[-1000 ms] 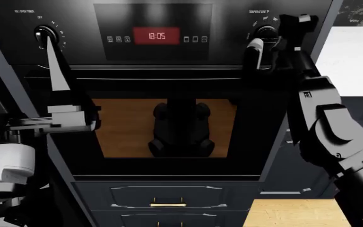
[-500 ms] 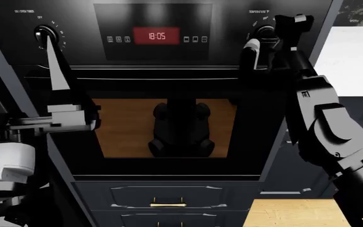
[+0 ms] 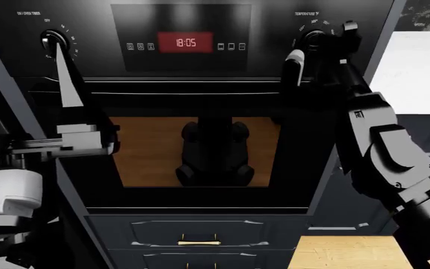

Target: Preheat the oven by turning the temperature knob.

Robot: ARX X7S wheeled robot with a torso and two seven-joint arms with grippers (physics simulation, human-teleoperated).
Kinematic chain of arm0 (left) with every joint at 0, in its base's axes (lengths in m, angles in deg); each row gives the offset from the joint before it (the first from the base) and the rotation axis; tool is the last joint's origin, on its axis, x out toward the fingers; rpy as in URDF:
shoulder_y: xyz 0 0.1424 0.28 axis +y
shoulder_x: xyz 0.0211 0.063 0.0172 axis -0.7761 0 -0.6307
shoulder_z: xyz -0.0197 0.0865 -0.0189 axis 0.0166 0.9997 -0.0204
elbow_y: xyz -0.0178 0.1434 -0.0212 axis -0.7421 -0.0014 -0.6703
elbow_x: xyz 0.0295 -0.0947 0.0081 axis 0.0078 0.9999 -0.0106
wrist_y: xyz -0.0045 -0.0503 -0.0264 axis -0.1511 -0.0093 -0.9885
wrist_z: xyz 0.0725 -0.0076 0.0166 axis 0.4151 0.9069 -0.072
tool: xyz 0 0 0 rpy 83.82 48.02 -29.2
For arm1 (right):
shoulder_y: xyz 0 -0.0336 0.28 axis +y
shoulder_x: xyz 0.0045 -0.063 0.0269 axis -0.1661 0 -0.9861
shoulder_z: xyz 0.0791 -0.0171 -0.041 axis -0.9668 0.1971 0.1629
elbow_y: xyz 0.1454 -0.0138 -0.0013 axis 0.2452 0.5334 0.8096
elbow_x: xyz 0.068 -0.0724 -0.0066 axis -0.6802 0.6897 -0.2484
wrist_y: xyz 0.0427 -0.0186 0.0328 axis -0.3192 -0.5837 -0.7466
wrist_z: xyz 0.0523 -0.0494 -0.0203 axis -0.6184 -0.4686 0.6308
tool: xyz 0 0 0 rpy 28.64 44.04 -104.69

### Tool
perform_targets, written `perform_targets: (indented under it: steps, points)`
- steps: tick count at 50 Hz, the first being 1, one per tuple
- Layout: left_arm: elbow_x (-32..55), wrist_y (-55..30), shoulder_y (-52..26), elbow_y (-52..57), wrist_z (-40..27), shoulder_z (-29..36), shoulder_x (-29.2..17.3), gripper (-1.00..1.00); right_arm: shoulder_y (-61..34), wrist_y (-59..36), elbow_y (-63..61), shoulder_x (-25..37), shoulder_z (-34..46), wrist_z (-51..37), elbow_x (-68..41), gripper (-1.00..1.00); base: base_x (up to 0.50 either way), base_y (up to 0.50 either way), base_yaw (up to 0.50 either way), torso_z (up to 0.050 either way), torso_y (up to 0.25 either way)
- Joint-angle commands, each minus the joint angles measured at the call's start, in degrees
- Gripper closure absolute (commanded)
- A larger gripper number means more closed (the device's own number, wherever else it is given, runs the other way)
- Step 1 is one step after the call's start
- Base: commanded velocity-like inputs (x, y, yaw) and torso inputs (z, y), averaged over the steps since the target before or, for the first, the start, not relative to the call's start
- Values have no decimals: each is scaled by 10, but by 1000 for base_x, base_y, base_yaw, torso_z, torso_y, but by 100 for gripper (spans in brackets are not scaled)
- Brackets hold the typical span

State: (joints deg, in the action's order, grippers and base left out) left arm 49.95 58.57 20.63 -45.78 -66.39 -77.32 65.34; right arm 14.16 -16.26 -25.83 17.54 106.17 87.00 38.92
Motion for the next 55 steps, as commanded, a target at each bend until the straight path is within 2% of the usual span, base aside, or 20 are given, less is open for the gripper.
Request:
perform_targets:
  steps: [1,44,55]
  points:
    - [0,-1,-1,1,-2,2,-1,-100,-2,5,-8,1,-2,-5,5,100,0,0,0,0,0]
    - [4,3,-2,-6,-7,1,-8,-100,-19,33,34,-14,7,-15,-4,100,2,0,2,0,0]
    - [6,0,-1,-2,-9,2,-9,-100,0,21,6,-14,-24,-7,-41,100,4,1,4,0,0]
